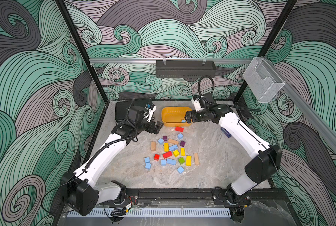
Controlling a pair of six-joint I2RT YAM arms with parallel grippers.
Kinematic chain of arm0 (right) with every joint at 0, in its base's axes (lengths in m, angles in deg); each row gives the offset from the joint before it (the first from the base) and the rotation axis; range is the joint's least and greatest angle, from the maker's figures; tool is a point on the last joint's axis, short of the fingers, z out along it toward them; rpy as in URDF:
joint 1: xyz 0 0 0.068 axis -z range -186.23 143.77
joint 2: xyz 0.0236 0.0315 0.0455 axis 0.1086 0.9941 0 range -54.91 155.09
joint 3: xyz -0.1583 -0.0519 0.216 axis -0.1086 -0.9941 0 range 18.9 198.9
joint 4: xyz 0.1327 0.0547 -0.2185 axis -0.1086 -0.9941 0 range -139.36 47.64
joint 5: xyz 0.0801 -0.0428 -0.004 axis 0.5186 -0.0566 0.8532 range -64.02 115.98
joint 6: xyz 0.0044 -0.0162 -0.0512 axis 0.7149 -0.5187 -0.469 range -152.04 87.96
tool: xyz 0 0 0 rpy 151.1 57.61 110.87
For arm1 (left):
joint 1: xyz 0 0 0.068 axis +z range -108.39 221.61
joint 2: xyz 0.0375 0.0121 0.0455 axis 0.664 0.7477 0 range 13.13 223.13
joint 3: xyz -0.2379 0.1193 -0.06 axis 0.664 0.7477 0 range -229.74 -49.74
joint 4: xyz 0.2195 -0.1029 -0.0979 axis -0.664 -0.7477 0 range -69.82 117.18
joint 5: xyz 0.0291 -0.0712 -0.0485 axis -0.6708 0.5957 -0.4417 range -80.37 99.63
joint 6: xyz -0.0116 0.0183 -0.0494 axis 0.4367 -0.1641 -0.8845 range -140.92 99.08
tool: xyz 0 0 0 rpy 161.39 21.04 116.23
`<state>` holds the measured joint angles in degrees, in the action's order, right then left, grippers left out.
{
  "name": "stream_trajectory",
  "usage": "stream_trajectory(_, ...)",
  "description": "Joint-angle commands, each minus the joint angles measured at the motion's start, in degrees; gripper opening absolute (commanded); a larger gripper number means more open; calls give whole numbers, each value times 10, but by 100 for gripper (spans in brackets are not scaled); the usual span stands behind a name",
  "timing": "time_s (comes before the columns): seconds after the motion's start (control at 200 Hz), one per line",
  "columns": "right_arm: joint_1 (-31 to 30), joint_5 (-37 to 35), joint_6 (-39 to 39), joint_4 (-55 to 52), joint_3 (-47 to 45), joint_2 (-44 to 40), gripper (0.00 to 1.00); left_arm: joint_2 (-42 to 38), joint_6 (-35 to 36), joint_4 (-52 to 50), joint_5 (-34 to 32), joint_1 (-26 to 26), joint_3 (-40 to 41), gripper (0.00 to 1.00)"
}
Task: Pick out the blue building blocks
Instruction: Pick up the building block from the center of the board.
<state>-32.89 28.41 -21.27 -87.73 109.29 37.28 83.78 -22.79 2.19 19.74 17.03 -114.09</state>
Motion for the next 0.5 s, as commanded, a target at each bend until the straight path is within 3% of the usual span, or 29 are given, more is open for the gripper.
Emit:
stream_trajectory(0.0, -7, -6, 13, -11, -34, -43, 100, -25, 5, -30, 13, -5, 22, 99)
stream_trajectory(0.305, -28, -12, 48, -29, -146, -116, 99, -80, -14, -43, 22, -6, 95, 99)
stream_trajectory(0.495, -45, 4, 49, -6, -206, -122, 93, -86, -28, -44, 32, -6, 121, 99)
